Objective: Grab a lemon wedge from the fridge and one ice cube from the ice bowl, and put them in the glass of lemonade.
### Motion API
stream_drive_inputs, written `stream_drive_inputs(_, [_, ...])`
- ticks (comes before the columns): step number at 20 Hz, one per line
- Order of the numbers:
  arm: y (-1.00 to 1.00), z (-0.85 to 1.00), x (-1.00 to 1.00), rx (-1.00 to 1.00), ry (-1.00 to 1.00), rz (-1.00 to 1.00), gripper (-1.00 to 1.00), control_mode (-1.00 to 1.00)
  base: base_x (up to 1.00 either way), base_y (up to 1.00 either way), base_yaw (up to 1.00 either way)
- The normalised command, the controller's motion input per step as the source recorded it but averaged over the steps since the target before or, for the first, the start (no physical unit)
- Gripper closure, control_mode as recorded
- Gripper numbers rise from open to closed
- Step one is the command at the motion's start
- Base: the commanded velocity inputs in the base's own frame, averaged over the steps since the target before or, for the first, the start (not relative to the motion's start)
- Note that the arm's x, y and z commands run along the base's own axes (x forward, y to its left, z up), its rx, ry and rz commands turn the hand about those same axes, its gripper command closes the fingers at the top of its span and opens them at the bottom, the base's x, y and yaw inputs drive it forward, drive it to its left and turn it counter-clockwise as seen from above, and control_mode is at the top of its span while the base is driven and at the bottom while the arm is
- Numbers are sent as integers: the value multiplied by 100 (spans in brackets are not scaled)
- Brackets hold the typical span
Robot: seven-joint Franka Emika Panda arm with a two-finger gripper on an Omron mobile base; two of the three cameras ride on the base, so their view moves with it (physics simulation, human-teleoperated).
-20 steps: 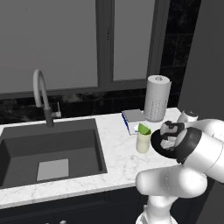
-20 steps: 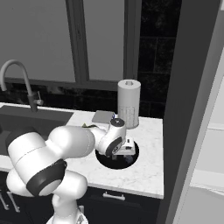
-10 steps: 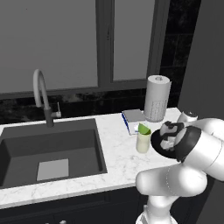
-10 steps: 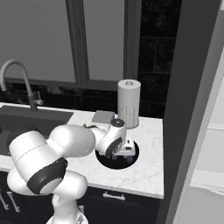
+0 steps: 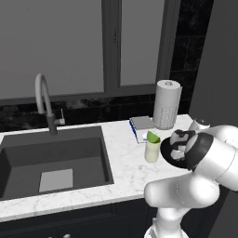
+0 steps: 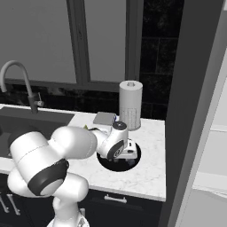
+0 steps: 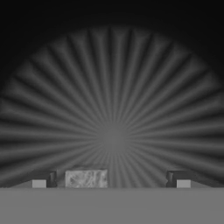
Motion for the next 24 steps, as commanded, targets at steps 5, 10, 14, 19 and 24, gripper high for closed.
stream_drive_inputs(5, [0, 0, -9, 0, 0, 0, -100, -100, 0, 0, 0])
stream_drive_inputs(10, [0, -4, 0, 0, 0, 0, -100, -100, 0, 0, 0])
stream_drive_inputs(14, [0, -10, 0, 0, 0, 0, -100, -100, 0, 0, 0])
stream_drive_inputs(19, [0, 0, 0, 0, 1, 0, -100, -100, 0, 0, 0])
stream_drive_inputs(24, [0, 0, 0, 0, 0, 0, 100, -100, 0, 0, 0])
